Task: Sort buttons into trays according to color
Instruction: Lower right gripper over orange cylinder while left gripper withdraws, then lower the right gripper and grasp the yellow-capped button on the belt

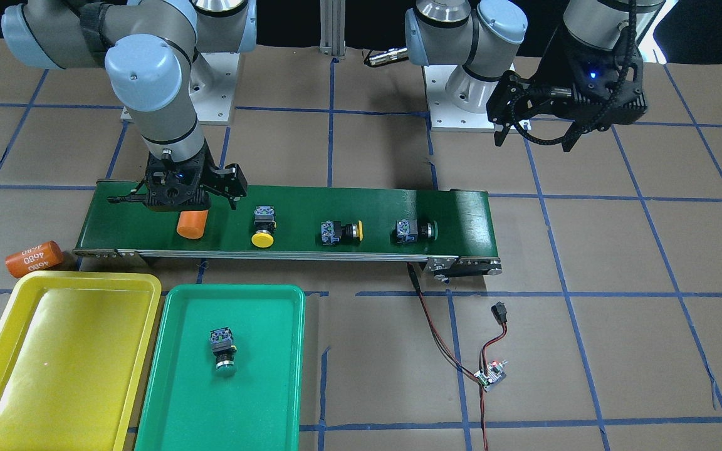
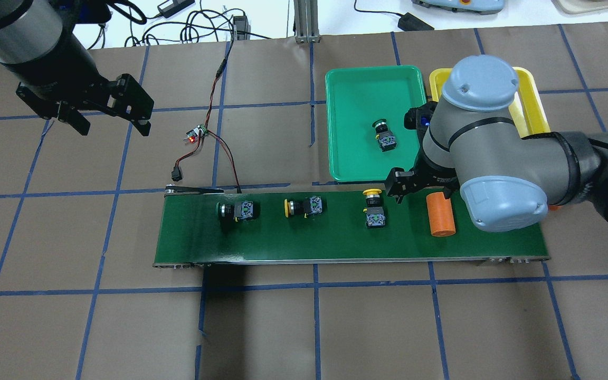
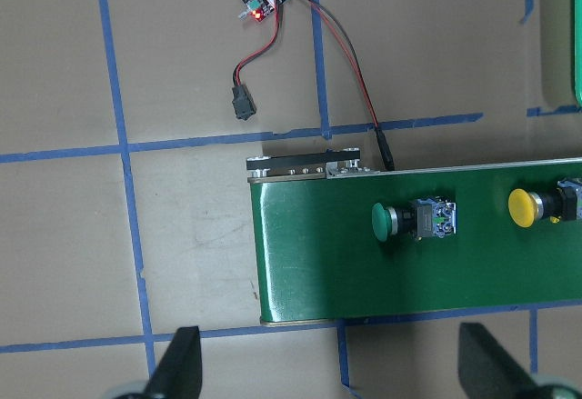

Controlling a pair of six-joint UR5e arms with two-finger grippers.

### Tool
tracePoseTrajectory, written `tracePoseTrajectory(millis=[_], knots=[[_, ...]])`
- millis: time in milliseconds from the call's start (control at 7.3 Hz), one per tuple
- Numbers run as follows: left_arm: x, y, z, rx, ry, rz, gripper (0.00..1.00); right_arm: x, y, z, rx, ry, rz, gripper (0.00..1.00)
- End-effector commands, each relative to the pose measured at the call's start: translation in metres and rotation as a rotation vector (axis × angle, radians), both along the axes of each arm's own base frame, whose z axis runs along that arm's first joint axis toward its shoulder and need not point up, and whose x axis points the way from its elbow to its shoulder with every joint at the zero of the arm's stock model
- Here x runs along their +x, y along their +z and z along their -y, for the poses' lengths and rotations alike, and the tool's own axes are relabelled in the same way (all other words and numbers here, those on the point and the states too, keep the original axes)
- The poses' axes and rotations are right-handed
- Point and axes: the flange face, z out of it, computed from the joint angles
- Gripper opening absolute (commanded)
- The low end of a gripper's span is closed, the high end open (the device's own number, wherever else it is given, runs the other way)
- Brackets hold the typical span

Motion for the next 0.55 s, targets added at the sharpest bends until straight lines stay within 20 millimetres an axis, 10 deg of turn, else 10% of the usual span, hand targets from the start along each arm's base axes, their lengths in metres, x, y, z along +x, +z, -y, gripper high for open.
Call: tracePoseTrajectory(millis=[0, 411], knots=[[0.000, -0.002, 0.012, -0.048, 0.002, 0.000, 1.00, 0.000, -0.002, 0.001, 0.002, 0.002, 0.000, 0.97], [-0.007, 0.016, 0.009, -0.028, 0.075, -0.004, 1.00, 0.000, -0.016, -0.008, 0.028, 0.001, 0.000, 0.96]])
